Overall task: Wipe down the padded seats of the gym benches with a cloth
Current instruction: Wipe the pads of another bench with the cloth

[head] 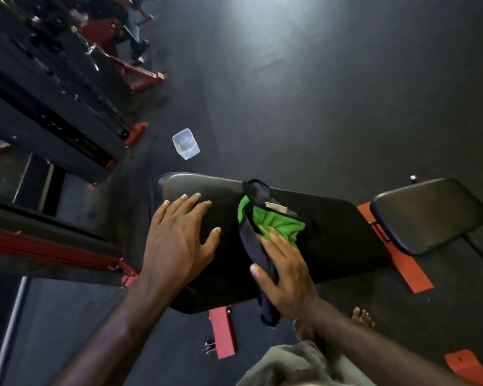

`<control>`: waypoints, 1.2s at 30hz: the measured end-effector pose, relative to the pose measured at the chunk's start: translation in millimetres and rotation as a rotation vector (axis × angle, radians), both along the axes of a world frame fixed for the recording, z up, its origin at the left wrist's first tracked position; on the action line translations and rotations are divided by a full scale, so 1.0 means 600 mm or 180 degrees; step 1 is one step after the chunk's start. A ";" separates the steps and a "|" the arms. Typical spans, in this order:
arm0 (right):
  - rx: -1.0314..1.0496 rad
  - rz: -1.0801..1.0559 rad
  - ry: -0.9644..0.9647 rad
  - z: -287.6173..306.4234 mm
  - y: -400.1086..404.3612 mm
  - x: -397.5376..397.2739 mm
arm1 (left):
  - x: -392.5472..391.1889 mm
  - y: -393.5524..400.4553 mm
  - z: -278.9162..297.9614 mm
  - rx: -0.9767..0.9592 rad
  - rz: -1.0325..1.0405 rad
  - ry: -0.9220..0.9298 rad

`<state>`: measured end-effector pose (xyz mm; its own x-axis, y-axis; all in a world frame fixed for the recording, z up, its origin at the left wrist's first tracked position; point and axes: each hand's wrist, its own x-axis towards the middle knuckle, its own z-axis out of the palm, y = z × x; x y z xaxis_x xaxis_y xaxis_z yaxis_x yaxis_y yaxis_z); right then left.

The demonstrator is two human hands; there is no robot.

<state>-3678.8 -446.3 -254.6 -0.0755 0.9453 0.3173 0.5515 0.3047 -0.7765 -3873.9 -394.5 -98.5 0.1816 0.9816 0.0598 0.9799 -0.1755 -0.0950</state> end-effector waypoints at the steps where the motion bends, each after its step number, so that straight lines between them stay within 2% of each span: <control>1: -0.0388 -0.0221 0.0216 0.005 0.012 -0.008 | -0.005 0.003 0.003 0.0048 0.0057 -0.0123; 2: -0.0657 -0.0481 0.0308 0.017 0.020 -0.025 | -0.008 0.006 0.005 0.0074 0.0101 -0.0259; 4: -0.0430 -0.0708 0.0054 0.044 0.010 -0.067 | -0.013 0.006 0.005 0.0180 0.0170 -0.0573; 6: 0.0164 -0.0093 -0.0103 0.067 -0.001 -0.074 | -0.013 0.007 0.005 0.0319 0.0286 -0.0915; 8: 0.0257 0.0538 -0.0114 0.064 0.020 -0.048 | -0.015 0.006 0.006 0.0401 0.0432 -0.1082; 11: -0.0857 0.0078 0.0428 0.063 0.063 -0.060 | -0.015 0.003 0.006 0.0393 0.0574 -0.0943; 12: -0.1006 -0.0221 0.0214 0.079 0.065 -0.084 | -0.014 0.004 0.006 0.0342 0.0609 -0.0873; 14: -0.0496 -0.0241 -0.0269 0.105 0.050 -0.114 | -0.015 0.006 0.007 0.0167 0.0709 -0.0800; 16: -0.0008 0.0590 -0.0020 0.108 0.054 -0.092 | -0.017 0.011 0.008 0.0031 0.0812 -0.0762; 18: -0.0059 0.1011 0.0031 0.084 0.096 -0.044 | -0.018 0.013 0.012 0.0010 0.0843 -0.0743; 21: -0.0985 0.0178 0.0163 0.067 0.132 -0.035 | -0.015 0.013 0.011 -0.0075 0.0765 -0.0657; 22: -0.1001 0.0101 0.0051 0.072 0.128 -0.052 | -0.014 0.013 0.011 -0.0109 0.0726 -0.0585; 26: -0.0309 0.0979 0.0101 0.078 0.110 -0.060 | -0.009 0.024 0.016 -0.0185 0.0572 -0.0448; 27: -0.0378 0.0949 0.0167 0.071 0.122 -0.046 | -0.009 0.028 0.019 -0.0228 0.0545 -0.0433; 30: -0.1036 0.0104 0.0324 0.058 0.156 -0.045 | -0.016 0.045 0.023 -0.0349 0.0460 -0.0193; 31: -0.1041 0.0046 0.0273 0.065 0.160 -0.058 | -0.016 0.048 0.022 -0.0378 0.0434 -0.0129; 34: -0.0422 0.0699 0.0309 0.083 0.153 -0.087 | -0.012 0.049 0.019 -0.0292 0.0361 -0.0190; 36: -0.0347 0.0904 0.0402 0.074 0.168 -0.075 | -0.012 0.050 0.019 -0.0202 0.0326 -0.0275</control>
